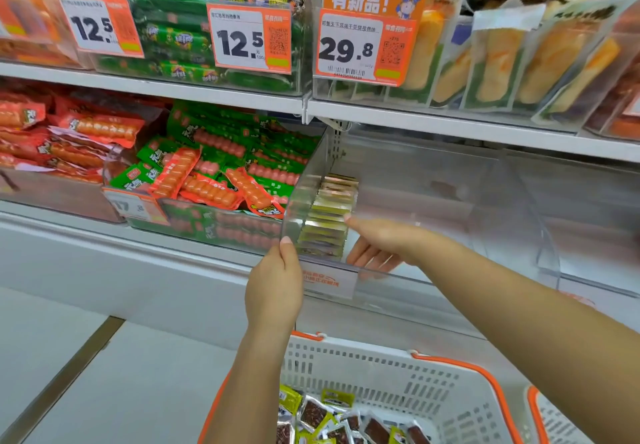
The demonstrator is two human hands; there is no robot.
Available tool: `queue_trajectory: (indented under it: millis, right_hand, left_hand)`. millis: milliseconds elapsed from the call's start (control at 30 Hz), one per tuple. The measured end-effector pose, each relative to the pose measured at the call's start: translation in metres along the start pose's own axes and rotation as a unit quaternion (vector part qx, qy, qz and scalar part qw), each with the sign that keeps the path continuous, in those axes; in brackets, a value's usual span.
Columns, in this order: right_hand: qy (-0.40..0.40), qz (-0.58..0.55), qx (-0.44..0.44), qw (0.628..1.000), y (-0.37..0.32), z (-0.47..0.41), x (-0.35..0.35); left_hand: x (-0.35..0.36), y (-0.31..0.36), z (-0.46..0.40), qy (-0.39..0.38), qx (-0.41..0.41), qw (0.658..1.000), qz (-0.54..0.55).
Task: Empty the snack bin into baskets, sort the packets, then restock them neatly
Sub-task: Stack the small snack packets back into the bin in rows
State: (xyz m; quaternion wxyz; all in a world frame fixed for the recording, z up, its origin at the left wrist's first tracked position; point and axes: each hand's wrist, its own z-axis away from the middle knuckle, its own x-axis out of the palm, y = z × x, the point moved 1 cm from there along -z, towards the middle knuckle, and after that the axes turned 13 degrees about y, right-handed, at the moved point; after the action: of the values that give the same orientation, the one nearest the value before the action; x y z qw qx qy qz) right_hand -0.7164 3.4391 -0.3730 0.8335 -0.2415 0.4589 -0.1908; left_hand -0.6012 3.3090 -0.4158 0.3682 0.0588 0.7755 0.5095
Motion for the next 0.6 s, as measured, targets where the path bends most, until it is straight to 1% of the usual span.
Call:
queue_trajectory:
  millis: [67,100,200,300,333,433,500,600]
  right_hand:
    - [0.063,-0.088,0.018,0.994,0.001,-0.021,-0.008]
    - [0.085,-0.144,0.035,0.985,0.000,-0.030,-0.011]
    - [0.121,-0.300,0.052,0.945,-0.012,-0.057,-0.017]
    - [0.150,-0.404,0.059,0.901,-0.027,-0.082,-0.015]
    - [0.155,-0.418,0.062,0.893,-0.031,-0.090,-0.013]
    - [0.144,-0.403,0.038,0.903,-0.035,-0.104,-0.007]
    - [0.149,-0.405,0.047,0.901,-0.032,-0.104,-0.011]
    - [0.175,-0.422,0.051,0.888,-0.027,-0.110,-0.015]
  left_hand:
    - [-0.001,-0.002,-0.001,0.006,0.012,1.000,-0.013]
    - [-0.001,-0.003,-0.002,0.006,0.018,1.000,-0.015]
    - [-0.003,-0.005,-0.006,0.001,0.027,1.000,-0.001]
    - [-0.006,-0.005,-0.009,-0.004,0.034,0.999,0.009]
    - [-0.006,-0.005,-0.010,-0.004,0.036,0.999,0.008]
    - [-0.006,-0.004,-0.010,0.001,0.043,0.999,0.000]
    - [-0.006,-0.003,-0.010,0.000,0.047,0.999,-0.007]
    - [-0.006,-0.004,-0.010,0.001,0.055,0.998,-0.005]
